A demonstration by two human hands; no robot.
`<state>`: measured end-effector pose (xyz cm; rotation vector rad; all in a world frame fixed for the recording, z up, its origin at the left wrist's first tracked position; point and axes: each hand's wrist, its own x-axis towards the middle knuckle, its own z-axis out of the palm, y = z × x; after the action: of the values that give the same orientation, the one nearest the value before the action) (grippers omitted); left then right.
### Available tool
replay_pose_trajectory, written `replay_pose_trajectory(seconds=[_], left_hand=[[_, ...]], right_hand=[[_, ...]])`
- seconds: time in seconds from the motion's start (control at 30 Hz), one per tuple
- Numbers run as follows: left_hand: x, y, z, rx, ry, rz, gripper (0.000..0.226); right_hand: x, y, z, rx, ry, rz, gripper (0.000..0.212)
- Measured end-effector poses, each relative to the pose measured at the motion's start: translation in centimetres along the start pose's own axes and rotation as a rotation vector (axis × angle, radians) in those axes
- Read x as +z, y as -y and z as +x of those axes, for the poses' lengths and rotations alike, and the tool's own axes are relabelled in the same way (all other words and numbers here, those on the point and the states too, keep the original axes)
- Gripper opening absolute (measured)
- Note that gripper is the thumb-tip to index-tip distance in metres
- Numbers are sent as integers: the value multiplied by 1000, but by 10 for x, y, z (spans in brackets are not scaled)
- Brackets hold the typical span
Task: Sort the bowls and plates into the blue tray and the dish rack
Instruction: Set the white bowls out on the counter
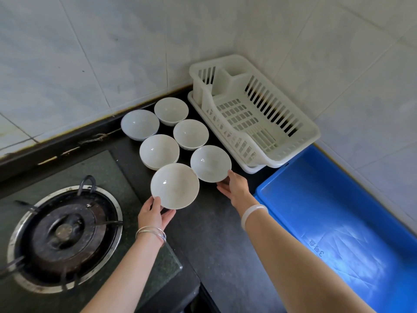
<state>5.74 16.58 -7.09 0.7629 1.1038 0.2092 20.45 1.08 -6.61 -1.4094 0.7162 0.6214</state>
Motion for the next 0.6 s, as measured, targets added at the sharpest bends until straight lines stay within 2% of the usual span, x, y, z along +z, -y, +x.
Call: replay_pose_trajectory(seconds=[0.17, 0.3, 0.43, 0.6], left_hand=[[1, 12, -18, 16, 7, 54, 41], [4, 34, -41, -3, 68, 168, 41], [14, 63, -72, 39, 213, 367, 37], [37, 111, -129, 143, 518, 727, 31]], right_hand=[[-17, -2, -18, -71, 46, -97, 43], [-56, -9, -49, -216, 19, -187, 35], [-124, -29, -95, -349, -65, -237, 27], [-221, -71, -149, -448, -331, -431, 17]])
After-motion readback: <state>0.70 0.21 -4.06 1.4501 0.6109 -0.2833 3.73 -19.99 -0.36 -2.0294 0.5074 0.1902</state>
